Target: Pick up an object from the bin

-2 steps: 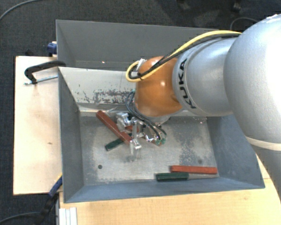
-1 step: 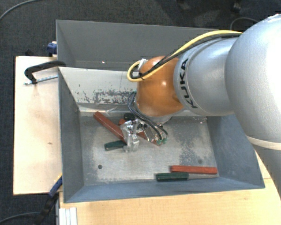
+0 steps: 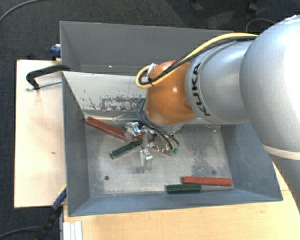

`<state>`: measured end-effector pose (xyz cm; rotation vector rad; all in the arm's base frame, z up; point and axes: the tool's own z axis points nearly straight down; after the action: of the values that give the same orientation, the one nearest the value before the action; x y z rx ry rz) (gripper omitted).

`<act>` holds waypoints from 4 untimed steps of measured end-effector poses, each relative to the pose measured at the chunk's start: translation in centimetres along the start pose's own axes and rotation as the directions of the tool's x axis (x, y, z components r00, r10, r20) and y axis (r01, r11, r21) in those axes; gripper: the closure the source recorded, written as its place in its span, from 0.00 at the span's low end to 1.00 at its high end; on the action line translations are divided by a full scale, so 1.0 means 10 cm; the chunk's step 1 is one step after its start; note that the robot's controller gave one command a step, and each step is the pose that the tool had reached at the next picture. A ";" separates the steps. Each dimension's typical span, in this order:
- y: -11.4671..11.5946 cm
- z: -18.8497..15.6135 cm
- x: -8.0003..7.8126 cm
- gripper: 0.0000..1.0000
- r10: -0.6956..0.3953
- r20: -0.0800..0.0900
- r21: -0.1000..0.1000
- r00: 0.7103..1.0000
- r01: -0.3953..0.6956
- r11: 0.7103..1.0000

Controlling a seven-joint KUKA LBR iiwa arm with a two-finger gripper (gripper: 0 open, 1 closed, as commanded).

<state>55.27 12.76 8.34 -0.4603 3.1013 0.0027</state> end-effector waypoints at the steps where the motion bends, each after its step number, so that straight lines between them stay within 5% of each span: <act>1: 0.00 0.00 0.00 1.00 0.000 -0.001 0.000 1.000 0.000 1.000; 2: 0.00 0.00 0.00 0.00 0.000 -0.001 0.000 1.000 0.000 1.000; 3: 0.00 0.00 0.00 1.00 0.000 -0.001 0.000 1.000 0.000 1.000; 4: -0.03 -1.01 -0.48 1.00 -0.269 0.008 0.003 0.963 0.269 0.963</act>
Offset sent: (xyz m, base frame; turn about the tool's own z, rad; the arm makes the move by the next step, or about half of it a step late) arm 0.0000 0.0000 0.0000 0.0000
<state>59.90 13.83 18.51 -0.8754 3.0018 0.0008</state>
